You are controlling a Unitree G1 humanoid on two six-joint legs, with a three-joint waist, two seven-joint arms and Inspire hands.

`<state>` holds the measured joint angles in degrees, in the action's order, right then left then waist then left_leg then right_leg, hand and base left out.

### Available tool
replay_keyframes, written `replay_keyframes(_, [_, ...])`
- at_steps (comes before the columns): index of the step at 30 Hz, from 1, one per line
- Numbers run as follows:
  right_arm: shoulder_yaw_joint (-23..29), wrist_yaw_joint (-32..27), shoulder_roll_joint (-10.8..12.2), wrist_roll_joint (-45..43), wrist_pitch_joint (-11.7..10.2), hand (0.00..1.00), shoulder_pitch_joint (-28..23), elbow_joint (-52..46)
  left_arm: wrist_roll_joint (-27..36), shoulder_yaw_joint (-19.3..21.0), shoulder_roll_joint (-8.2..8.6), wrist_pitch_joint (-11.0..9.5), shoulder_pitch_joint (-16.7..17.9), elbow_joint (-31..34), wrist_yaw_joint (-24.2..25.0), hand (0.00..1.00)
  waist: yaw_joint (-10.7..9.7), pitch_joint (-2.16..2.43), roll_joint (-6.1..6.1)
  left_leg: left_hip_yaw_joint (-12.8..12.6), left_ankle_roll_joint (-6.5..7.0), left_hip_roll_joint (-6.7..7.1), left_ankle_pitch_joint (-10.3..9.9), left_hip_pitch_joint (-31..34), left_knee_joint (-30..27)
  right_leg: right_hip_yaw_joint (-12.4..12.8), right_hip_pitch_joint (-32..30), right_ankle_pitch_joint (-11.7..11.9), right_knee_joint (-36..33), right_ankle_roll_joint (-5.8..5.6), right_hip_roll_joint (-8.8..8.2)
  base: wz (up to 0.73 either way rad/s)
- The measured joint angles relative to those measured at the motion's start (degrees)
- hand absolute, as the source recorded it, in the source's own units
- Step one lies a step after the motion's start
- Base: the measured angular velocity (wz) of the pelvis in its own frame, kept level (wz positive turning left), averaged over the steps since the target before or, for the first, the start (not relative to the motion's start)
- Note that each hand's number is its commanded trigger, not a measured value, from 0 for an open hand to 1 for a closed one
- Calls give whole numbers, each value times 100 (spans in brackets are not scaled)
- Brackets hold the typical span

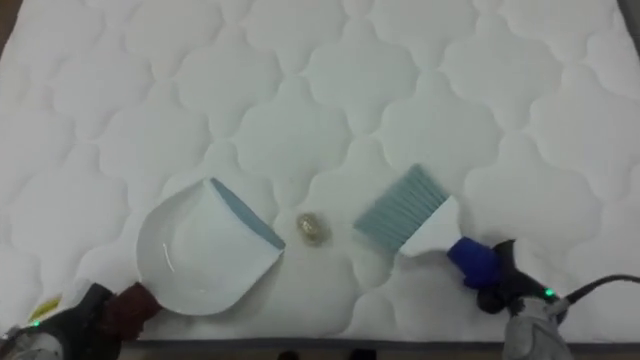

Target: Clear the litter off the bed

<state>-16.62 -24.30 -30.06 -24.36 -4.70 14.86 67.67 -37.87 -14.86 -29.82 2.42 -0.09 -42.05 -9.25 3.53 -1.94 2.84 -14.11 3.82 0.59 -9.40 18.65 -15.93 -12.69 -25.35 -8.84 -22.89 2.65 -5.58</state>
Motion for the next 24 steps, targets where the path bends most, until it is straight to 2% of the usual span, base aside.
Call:
replay_keyframes(1, [0,3,-234,-99,56,100,103,6,-89,7,-106,-4,-39,47,8,100,16,0,73,-4,1,-12,-1,64,-62,-9,-24,18,11,-3,1,0])
replay_keyframes(3, [-11,-7,-465,-275,128,100,294,67,-111,-28,-243,-7,-132,66,44,100,-11,-27,153,4,19,-43,-18,131,-147,-18,-29,62,16,-2,30,4])
replay_keyframes(6, [-145,6,-781,-1025,192,100,588,73,-112,-172,-420,-3,-350,137,133,100,27,-28,217,-3,34,-69,-41,279,-194,-28,-168,121,14,20,42,-1])
replay_keyframes(8, [-376,18,-865,-1298,235,100,772,56,-112,-277,-511,4,-503,147,198,100,65,-34,228,-4,34,-84,-40,336,-212,-56,-213,143,10,42,45,-2])
replay_keyframes(10, [-556,74,-876,-1748,243,100,880,-21,-112,-415,-597,2,-628,145,276,100,116,-34,226,7,26,-108,-45,373,-275,-210,-215,142,-12,58,14,5])
replay_keyframes(12, [-887,232,-956,-2482,223,100,1122,-109,-112,-547,-691,-5,-819,161,431,100,147,-37,236,31,24,-100,-46,477,-332,-322,-322,117,-110,98,-44,8])
replay_keyframes(15, [-1116,387,-1084,-3063,231,100,1381,-180,-113,-571,-737,-46,-910,170,610,100,185,-40,251,32,24,-100,-46,470,-335,-322,-313,116,-108,98,-46,0])
replay_keyframes(19, [-1262,586,-1292,-3722,287,100,1449,-445,-112,-562,-788,-97,-931,172,849,100,205,-39,285,44,25,-100,-47,468,-341,-342,-273,119,-45,94,-37,0])
replay_keyframes(24, [-1265,691,-1365,-4502,347,100,1471,-705,-115,-547,-788,-116,-1036,170,1032,100,270,-39,287,47,25,-105,-47,476,-336,-362,-273,125,5,93,-33,0])
